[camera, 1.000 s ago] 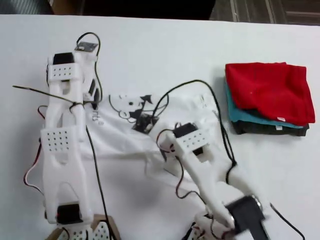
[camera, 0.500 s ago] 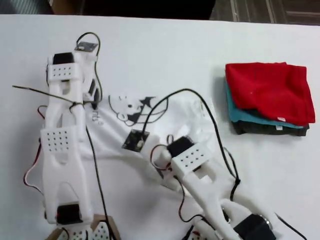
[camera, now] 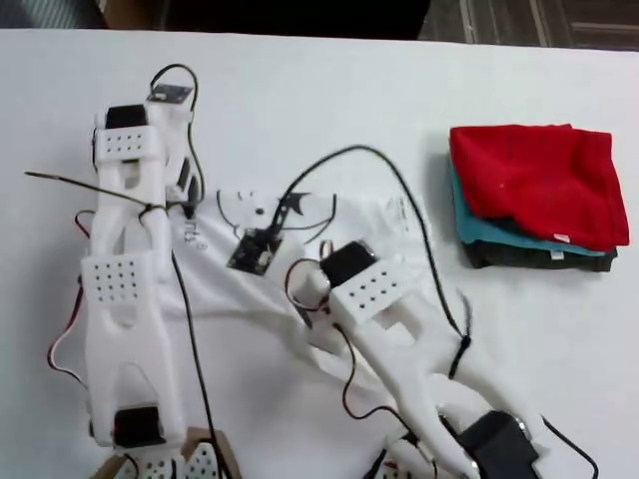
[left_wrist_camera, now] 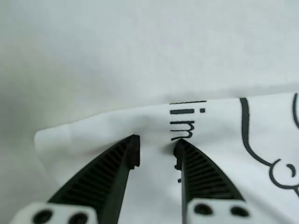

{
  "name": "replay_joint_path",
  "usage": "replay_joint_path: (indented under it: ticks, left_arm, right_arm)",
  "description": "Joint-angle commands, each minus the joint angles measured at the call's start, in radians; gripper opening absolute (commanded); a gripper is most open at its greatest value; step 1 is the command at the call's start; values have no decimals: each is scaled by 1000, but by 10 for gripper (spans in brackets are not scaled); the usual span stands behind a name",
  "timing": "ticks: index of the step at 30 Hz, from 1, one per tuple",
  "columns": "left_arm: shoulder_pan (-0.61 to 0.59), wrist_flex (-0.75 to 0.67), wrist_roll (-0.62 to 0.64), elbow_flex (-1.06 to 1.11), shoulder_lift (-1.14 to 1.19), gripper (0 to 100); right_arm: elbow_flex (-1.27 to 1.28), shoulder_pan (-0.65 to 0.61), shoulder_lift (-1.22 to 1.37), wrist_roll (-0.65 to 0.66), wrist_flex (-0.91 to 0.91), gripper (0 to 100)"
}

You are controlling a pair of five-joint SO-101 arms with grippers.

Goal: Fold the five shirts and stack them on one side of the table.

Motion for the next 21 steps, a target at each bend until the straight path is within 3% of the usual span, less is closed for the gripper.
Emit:
replay_joint_path:
  ticks: [1,8,14,21]
  left_arm:
    - [-29,81,15,-79,-23,146]
    - [-57,104,9,-107,-164,145]
    - [-63,103,9,47,-269,32]
    - [-44,66,6,278,-298,27]
  right_arm:
    - [-40,16,-54,-11,22,139]
    - [77,16,-47,-11,-67,102]
    - [124,16,-48,-11,-71,102]
    - [120,18,-48,-11,-85,102]
